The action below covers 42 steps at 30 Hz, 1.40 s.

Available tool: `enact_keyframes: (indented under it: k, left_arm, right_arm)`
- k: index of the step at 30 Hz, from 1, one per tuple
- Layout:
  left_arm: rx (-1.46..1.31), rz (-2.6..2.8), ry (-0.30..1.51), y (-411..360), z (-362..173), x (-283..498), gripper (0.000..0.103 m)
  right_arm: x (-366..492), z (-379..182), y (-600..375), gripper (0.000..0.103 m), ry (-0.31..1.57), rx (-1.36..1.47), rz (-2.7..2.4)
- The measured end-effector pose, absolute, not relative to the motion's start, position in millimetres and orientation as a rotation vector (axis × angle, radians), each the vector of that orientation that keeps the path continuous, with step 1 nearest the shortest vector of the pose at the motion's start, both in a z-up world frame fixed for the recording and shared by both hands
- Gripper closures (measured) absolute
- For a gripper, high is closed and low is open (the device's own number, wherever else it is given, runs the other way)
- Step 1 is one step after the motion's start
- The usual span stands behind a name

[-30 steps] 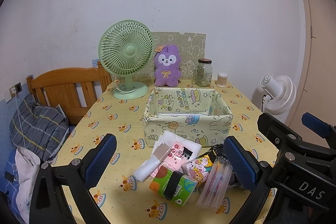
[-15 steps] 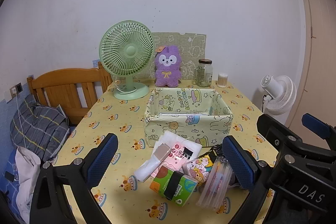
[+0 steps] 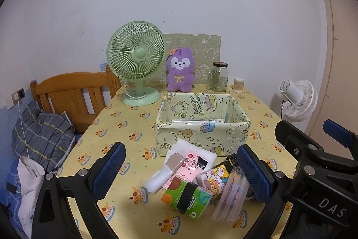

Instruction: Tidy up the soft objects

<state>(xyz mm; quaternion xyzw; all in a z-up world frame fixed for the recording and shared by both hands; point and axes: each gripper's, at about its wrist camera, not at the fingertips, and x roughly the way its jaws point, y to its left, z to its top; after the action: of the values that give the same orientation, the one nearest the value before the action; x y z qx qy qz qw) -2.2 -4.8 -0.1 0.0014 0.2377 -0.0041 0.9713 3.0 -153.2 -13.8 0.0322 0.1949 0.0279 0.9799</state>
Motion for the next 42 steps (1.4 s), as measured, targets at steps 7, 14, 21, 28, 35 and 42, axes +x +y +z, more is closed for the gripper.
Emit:
enact_keyframes:
  k: [7,14,21,28,35,42]
  left_arm:
    - [-0.004,-0.002,0.487,-1.7,-4.7,-3.2,0.002]
    - [-0.019,-0.008,0.493,0.7,-12.9,-5.5,0.002]
    - [-0.029,-0.012,0.492,2.0,-20.1,-7.7,0.002]
    - [-0.032,-0.005,0.529,2.0,-38.5,-5.9,0.003]
    - [-0.026,-0.013,0.564,-1.6,-57.9,-3.5,0.003]
    - [-0.028,0.009,0.597,-5.8,-79.0,3.2,0.003]
  right_arm:
    - [8.6,-19.4,-149.7,0.001,0.4,0.075,0.083]
    - [-0.2,-27.8,-147.2,0.001,0.387,0.068,0.067]
    - [-6.0,-33.6,-148.4,0.001,0.373,0.069,0.08]
    - [-5.9,-46.1,-144.8,0.001,0.368,0.034,0.062]
    - [-4.3,-62.0,-144.3,0.001,0.381,0.029,0.071]
    - [6.6,-84.5,-146.8,0.005,0.428,0.038,0.066]
